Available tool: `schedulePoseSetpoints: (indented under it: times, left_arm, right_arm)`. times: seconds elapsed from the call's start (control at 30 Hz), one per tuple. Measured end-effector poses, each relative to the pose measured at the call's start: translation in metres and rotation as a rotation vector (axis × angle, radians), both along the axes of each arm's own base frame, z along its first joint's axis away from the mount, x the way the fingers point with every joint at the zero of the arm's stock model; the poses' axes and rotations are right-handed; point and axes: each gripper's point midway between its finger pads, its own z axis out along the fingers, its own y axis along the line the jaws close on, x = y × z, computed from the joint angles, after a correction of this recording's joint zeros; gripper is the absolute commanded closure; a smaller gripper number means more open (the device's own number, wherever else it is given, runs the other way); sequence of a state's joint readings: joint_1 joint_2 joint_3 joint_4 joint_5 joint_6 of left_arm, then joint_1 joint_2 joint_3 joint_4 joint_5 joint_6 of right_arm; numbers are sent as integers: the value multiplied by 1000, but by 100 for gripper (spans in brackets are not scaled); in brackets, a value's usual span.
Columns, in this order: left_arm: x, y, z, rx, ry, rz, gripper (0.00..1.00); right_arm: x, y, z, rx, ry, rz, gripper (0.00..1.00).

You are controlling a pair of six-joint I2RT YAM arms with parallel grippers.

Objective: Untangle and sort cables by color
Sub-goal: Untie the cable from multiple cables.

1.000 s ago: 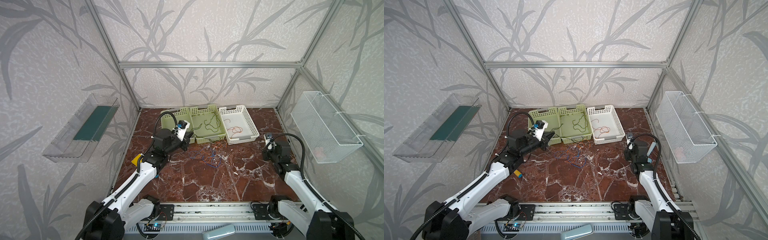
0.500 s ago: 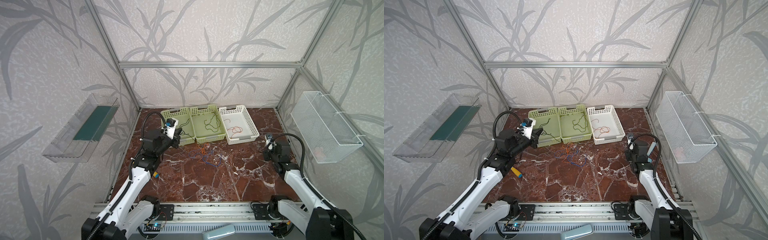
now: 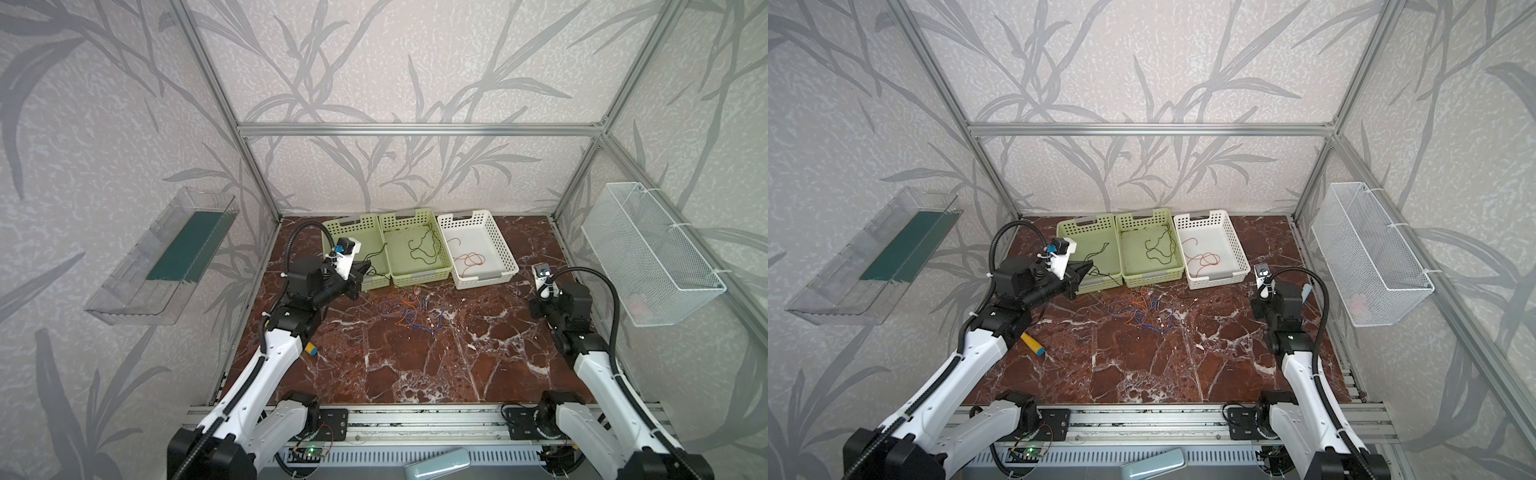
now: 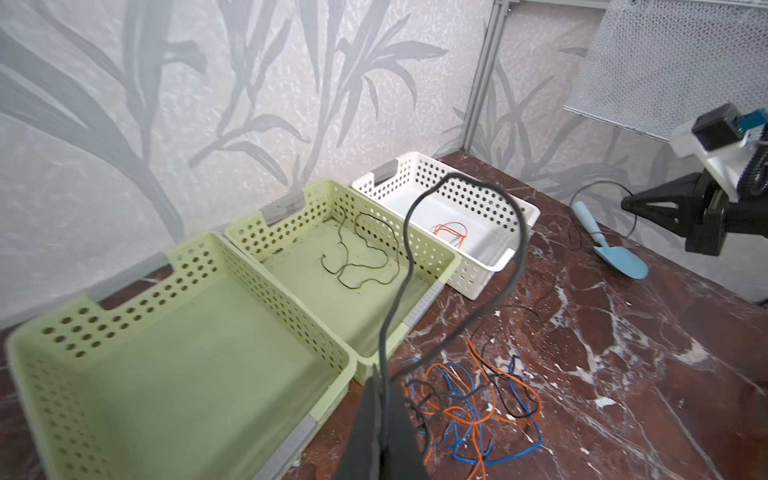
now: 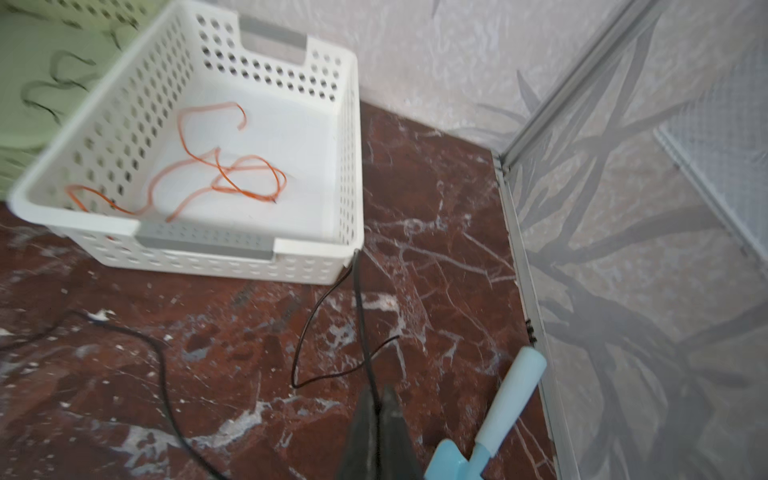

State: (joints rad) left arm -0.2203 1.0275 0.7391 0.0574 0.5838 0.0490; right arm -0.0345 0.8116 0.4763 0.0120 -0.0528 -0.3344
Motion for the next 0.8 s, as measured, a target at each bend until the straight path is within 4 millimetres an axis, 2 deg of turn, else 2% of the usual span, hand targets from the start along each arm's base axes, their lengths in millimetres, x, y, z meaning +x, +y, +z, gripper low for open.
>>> schedulePoseSetpoints:
  times: [0.13,0.2,0.23,0.3,0.4,0.47,0.63,0.7,0.8]
  left_arm:
    - [-6,-32,-28,-1,77,-118,100]
    - [-16,-47,-44,16,110,-178,91]
    - [-20,-52,-49,24,116,-199,84]
    - [-28,-59,-58,43,125,-237,59]
    - [-31,-58,-67,70,117,-241,35]
    - [-31,-56,-68,95,92,-232,1]
    - [-31,-57,-50,134,-11,-204,1]
    - [-32,-71,-38,135,-53,-227,1]
    - [-30,-104,-15,92,-127,-281,1]
  right_arm:
    - [-3,43,51,26,-141,189,100]
    - [-6,64,77,25,-194,283,100]
    - [-7,73,89,25,-217,326,100]
    - [-11,87,116,26,-272,398,100]
    - [-16,104,154,35,-347,492,100]
    - [-19,116,175,44,-382,552,100]
    - [-21,151,211,63,-427,716,100]
    - [-23,166,216,69,-433,778,100]
    - [-25,185,217,81,-434,845,100]
